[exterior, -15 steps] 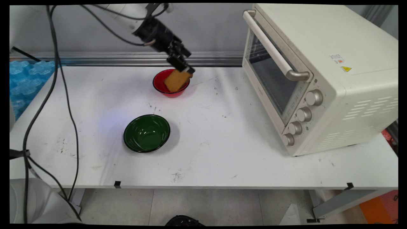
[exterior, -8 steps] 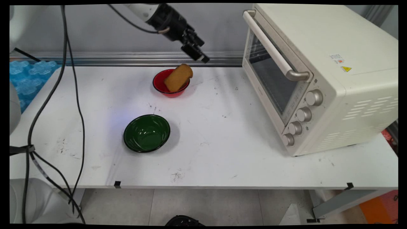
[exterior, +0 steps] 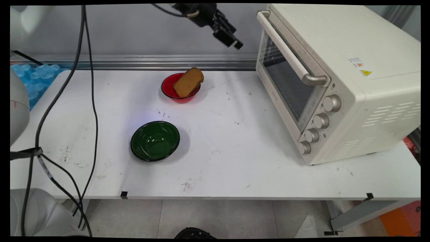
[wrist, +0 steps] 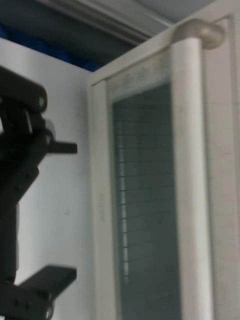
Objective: Open the oven
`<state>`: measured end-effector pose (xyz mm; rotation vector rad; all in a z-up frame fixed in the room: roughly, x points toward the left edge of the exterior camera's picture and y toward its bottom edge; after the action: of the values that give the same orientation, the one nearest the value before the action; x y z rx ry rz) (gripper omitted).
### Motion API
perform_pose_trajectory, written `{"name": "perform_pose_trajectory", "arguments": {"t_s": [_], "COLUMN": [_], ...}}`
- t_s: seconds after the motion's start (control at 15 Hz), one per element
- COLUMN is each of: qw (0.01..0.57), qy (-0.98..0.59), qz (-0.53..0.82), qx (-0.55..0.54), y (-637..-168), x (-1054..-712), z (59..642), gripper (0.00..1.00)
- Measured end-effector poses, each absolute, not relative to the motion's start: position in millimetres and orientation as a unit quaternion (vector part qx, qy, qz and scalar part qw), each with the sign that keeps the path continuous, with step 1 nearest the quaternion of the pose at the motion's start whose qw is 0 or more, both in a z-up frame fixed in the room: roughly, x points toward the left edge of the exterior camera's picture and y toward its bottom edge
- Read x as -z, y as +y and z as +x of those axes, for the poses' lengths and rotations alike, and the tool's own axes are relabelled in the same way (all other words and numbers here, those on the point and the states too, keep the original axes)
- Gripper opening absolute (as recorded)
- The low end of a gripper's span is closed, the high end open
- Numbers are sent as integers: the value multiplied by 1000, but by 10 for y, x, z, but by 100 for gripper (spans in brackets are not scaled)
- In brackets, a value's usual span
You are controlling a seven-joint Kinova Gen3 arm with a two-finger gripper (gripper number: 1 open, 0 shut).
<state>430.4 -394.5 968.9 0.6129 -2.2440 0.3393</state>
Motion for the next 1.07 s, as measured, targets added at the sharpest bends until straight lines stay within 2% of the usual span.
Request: {"name": "perform_pose_trajectory", "arguments": {"t_s": [0.53,1.07], "qw": [413,435], "qy": [-868,-858], "qz": [236,233], "qx": [-146,-143], "y": [-4130,-4244], "x": [-9886,-9922], "z": [4007,3716], "gripper": [0,0]}}
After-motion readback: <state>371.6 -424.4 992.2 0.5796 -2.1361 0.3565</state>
